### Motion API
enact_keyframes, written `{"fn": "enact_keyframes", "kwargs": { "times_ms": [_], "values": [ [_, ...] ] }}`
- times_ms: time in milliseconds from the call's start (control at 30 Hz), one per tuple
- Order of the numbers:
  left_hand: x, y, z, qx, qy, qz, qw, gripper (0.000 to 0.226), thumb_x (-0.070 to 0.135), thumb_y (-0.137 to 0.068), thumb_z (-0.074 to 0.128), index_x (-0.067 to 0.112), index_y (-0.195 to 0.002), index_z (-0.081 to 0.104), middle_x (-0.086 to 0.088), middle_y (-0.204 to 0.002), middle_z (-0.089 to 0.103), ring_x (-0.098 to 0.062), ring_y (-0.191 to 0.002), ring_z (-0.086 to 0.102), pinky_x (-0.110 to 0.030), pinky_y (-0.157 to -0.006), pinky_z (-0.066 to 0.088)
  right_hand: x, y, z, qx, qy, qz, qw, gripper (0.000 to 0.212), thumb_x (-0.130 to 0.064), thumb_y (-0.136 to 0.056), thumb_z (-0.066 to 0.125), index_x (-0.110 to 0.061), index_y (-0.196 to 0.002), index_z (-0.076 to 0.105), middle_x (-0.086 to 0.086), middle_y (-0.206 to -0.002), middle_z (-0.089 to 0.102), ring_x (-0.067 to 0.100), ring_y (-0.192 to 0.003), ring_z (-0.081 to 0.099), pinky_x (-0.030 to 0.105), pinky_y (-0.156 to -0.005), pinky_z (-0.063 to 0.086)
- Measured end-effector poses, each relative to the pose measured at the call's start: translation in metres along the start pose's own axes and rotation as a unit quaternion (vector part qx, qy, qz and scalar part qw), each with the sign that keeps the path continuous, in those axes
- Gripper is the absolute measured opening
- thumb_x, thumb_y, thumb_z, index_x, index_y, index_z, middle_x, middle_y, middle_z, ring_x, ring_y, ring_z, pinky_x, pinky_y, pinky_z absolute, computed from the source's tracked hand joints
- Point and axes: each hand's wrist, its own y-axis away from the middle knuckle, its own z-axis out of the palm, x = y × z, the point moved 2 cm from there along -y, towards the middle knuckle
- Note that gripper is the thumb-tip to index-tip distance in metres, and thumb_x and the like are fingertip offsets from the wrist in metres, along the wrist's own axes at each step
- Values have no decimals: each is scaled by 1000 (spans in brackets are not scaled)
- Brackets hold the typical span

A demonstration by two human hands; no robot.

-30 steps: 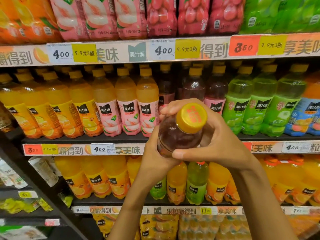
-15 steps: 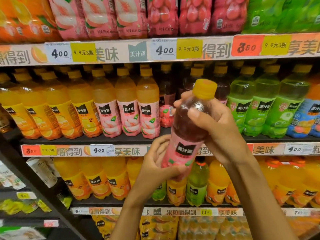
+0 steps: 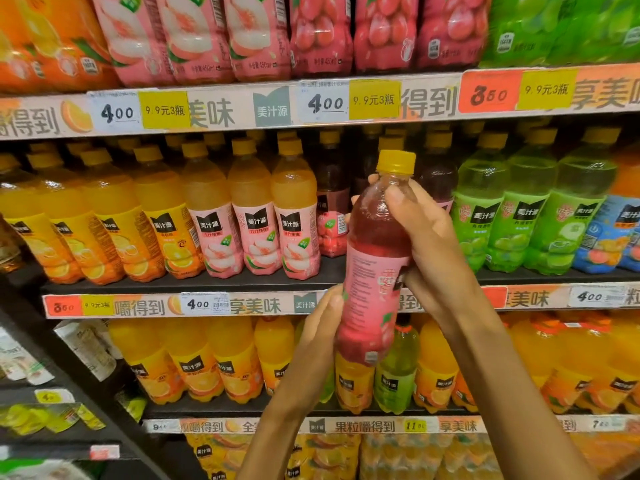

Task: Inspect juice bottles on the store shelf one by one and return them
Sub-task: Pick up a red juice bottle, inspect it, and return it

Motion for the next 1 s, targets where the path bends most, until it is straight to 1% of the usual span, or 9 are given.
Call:
{"fn": "enact_keyframes", "kwargs": {
  "times_ms": [100, 200, 300, 400, 500, 633, 733, 833, 1000],
  "values": [
    [3, -1, 6, 14, 4, 27, 1000, 57, 61, -74, 52, 20, -113, 60, -1, -96, 72, -13, -85, 68, -25, -73, 53, 3, 1, 3, 4, 17, 9, 1000, 27, -37, -90, 56, -18, -107, 65, -2, -101, 71, 10, -98, 65, 23, -84, 50],
    [6, 0, 6, 20, 51, 16, 998, 58, 65, -71, 51, 16, -98, 66, -5, -80, 72, -16, -71, 68, -27, -63, 54, 2, -3, 4, -2, -7, 29, 1000, 35, -44, -92, 52, -17, -110, 66, 1, -107, 73, 12, -106, 66, 23, -86, 51],
    [3, 2, 6, -36, 120, -56, 991, 76, 77, -69, 50, 10, -97, 70, -16, -86, 70, -24, -70, 67, -35, -68, 55, 1, -6, 3, 3, -52, 64, 997, 49, -50, -85, 55, -12, -113, 65, 11, -109, 71, 19, -101, 67, 32, -86, 54],
    [0, 4, 12, -62, 124, -69, 988, 84, 76, -66, 46, 5, -106, 66, -18, -89, 70, -25, -70, 69, -31, -61, 55, 4, -7, 3, 5, -42, 80, 996, 50, -53, -80, 58, -13, -107, 70, 18, -105, 71, 23, -92, 69, 34, -81, 57],
    [3, 2, 10, -15, 87, -19, 996, 68, 70, -70, 46, 16, -102, 70, -10, -93, 74, -20, -83, 71, -24, -69, 55, 2, -6, 1, 27, -17, 43, 999, 36, -46, -89, 55, -16, -98, 73, 12, -95, 72, 19, -86, 69, 33, -79, 55],
    [9, 0, 8, -5, -4, 54, 999, 31, 50, -76, 60, 35, -102, 62, 4, -82, 71, -5, -68, 66, -16, -59, 51, -1, -3, 3, 32, 52, -26, 998, 26, -39, -96, 49, -25, -94, 71, 0, -89, 71, 9, -84, 66, 23, -74, 54],
    [8, -5, 9, 6, -45, 83, 995, 38, 39, -71, 68, 44, -108, 58, 9, -98, 70, -5, -86, 68, -17, -68, 53, -2, -3, 6, 24, 94, -58, 994, 26, -44, -93, 51, -27, -100, 69, 7, -97, 69, 18, -94, 63, 36, -88, 51],
    [6, -17, 6, 43, -80, 115, 989, 50, 33, -76, 70, 35, -123, 53, 13, -111, 67, -5, -103, 64, -17, -81, 51, -3, -6, 9, 4, 134, -97, 986, 32, -42, -90, 50, -22, -111, 64, 12, -110, 68, 25, -105, 62, 48, -97, 46],
    [-5, -39, 0, 130, -98, 116, 980, 65, 24, -78, 72, 15, -136, 45, 0, -130, 59, -11, -120, 55, -36, -102, 45, 5, -17, 8, -32, 181, -128, 975, 40, -35, -94, 48, -13, -125, 57, 1, -122, 65, 16, -118, 59, 38, -103, 46]
  ]
}}
